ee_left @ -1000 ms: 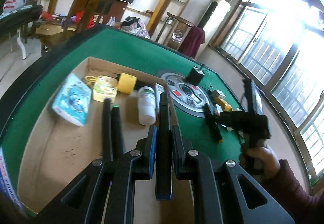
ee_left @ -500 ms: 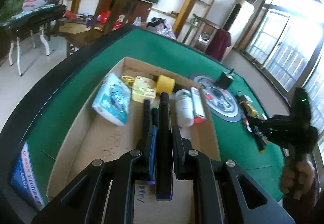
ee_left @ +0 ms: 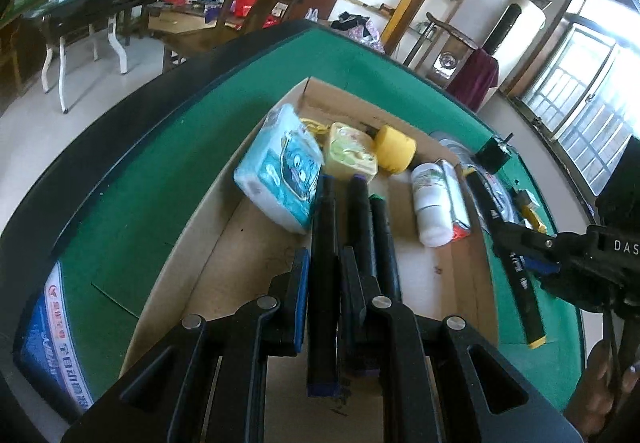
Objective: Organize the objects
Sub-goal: 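Carry both markers into the cardboard box and open both tools to release, then move both tools back toward the white bottle and boxes on the table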
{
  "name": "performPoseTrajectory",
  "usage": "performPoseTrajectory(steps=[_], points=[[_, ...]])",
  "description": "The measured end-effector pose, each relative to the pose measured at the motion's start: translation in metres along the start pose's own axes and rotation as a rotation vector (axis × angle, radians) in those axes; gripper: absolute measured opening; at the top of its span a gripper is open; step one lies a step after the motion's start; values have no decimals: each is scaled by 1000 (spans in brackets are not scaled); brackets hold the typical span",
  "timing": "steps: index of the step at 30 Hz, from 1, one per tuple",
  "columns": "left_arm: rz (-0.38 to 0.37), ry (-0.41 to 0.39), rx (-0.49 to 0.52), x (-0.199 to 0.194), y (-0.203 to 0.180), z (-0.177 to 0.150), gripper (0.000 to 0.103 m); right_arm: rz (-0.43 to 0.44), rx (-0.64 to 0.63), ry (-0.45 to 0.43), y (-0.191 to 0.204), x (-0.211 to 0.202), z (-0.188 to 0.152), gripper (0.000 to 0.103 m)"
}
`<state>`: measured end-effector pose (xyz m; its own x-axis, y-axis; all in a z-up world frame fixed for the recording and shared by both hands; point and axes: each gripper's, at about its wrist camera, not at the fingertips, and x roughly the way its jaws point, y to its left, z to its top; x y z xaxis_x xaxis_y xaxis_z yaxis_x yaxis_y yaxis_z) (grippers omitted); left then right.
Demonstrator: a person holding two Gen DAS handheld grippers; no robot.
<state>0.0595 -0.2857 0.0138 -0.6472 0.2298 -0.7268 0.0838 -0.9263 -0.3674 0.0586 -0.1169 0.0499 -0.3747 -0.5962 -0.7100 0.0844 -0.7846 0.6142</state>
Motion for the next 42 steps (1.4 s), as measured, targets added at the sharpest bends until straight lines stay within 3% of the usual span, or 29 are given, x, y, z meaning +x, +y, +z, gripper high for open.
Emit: performPoseTrajectory(steps=[8,16,18,20,24,27,32,37,42], points=[[-19,11,-2,5,5,-6,12,-65,-31,70,15,42,-3,13],[-31,-22,6,-10,3,-1,13,-155,-99,66,27,53,-3,13],[-35,-40,3,-17,3,3,19,-174,-110,65,26,56,-3,13],[-35,-65,1,-26,4,5,42,-191,-125,62,27,57,-3,13],[-28,-112,-7,-39,5,8,49,-210,-134,54,27,55,-5,13],[-27,-119,-19,-43,6,10,50,-222,-150,42,28,50,-7,18],[20,-123,-10,-48,-1,8,54,-241,-211,-15,37,30,-12,45],[90,-150,52,-58,-20,4,55,-283,-256,-75,34,4,-21,55],[133,-179,142,-67,-51,-2,55,-333,-283,-117,22,-19,-29,57]])
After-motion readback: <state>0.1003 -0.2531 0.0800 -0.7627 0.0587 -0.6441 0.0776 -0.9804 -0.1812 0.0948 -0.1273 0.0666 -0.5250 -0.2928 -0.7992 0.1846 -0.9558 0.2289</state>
